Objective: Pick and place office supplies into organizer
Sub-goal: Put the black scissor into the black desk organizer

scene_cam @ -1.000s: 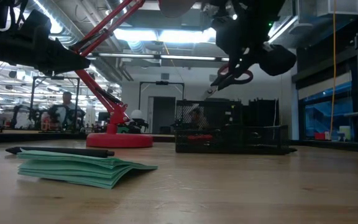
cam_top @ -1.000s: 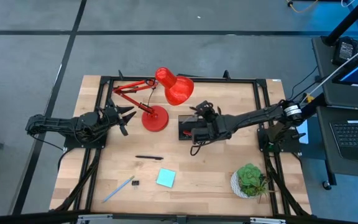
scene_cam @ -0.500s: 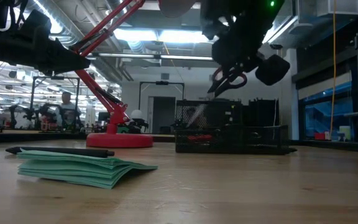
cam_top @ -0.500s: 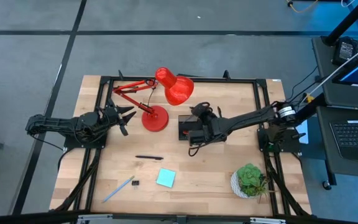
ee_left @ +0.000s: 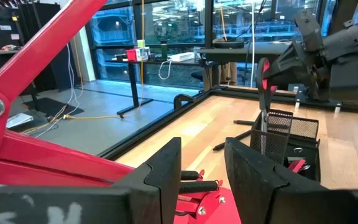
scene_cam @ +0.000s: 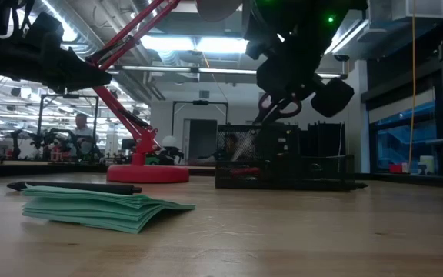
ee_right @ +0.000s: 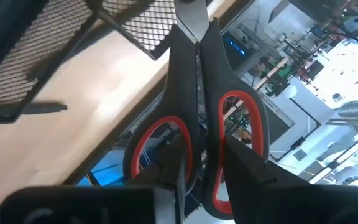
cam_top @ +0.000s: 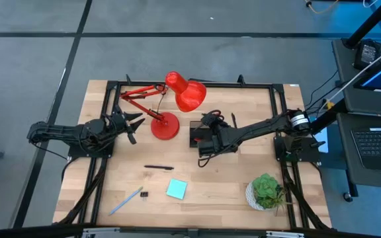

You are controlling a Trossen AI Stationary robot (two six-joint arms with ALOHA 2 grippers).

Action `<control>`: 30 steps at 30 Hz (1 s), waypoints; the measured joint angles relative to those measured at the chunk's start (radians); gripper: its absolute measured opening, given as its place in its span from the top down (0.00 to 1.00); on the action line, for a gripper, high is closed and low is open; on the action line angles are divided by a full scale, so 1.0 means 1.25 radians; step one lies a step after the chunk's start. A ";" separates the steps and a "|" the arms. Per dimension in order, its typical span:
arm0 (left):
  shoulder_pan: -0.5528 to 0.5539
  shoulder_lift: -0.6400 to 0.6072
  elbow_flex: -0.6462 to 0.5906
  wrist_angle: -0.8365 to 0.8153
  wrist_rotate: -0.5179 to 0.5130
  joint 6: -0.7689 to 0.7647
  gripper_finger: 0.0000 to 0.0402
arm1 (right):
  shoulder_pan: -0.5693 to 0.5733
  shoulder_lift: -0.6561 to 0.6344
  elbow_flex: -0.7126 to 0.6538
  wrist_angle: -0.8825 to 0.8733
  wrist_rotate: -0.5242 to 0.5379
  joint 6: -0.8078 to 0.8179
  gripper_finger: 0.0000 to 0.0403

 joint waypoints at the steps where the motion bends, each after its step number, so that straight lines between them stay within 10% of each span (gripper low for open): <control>1: 0.000 0.000 0.000 0.000 0.000 0.000 0.71 | 0.000 0.000 0.000 0.000 -0.010 0.000 0.80; 30: 0.000 0.000 0.000 0.000 0.000 0.000 0.71 | 0.001 0.000 0.000 0.020 -0.093 0.001 0.74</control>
